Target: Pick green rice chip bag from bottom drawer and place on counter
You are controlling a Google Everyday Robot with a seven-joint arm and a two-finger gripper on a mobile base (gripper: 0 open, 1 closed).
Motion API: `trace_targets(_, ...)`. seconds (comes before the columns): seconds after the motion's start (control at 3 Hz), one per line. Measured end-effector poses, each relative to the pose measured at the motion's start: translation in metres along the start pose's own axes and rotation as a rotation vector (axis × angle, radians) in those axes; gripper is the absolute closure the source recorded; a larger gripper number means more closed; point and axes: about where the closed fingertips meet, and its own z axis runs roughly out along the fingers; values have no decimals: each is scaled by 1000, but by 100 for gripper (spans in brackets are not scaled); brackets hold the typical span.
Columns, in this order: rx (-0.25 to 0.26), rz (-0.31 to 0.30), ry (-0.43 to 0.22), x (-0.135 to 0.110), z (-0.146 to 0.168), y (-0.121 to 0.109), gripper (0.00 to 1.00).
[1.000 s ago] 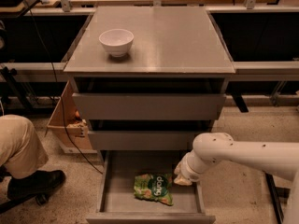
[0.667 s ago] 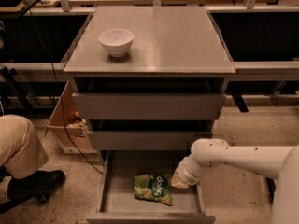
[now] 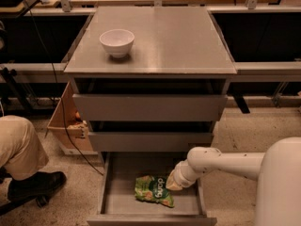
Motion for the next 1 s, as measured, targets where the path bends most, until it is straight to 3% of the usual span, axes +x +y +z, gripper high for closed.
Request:
trace_targets(0.33,11,23,-10,-4,9,-9,86)
trace_targets(0.67,11,24,-10,-4,9,-9,63)
trace_targets(1.0,30,18,-24,-7,11,-8,32)
